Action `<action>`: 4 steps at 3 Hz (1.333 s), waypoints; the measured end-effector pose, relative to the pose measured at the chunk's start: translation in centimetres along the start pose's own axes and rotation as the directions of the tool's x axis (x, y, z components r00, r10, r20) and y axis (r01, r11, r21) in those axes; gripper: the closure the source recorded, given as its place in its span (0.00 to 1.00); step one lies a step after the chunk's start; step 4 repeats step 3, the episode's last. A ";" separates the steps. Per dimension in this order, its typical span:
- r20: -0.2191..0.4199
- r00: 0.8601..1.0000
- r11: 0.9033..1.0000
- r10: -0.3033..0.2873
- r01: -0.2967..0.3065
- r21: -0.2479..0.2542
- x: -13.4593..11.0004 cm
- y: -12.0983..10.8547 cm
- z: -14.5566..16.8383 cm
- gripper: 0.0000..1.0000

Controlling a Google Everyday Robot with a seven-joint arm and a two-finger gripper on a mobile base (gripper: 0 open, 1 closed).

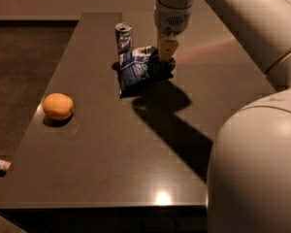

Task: Move blue chip bag near redbull can

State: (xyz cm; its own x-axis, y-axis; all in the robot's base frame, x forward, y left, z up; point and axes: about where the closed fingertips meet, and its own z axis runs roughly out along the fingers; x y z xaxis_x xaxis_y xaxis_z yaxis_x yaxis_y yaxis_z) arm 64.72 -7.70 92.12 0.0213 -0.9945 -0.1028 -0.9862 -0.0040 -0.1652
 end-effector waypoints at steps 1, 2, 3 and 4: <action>0.013 1.000 1.000 0.000 0.000 0.027 -0.4 -0.9 0.2 0.36; 0.022 1.000 0.999 -0.001 0.000 0.046 -0.7 -1.4 0.4 0.13; 0.030 1.000 0.998 -0.003 0.001 0.060 -1.0 -1.9 0.6 0.00; 0.030 1.000 0.998 -0.003 0.001 0.060 -1.0 -1.9 0.6 0.00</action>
Offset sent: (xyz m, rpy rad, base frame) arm 0.0080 0.0035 0.0005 0.0116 -0.0244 -0.0010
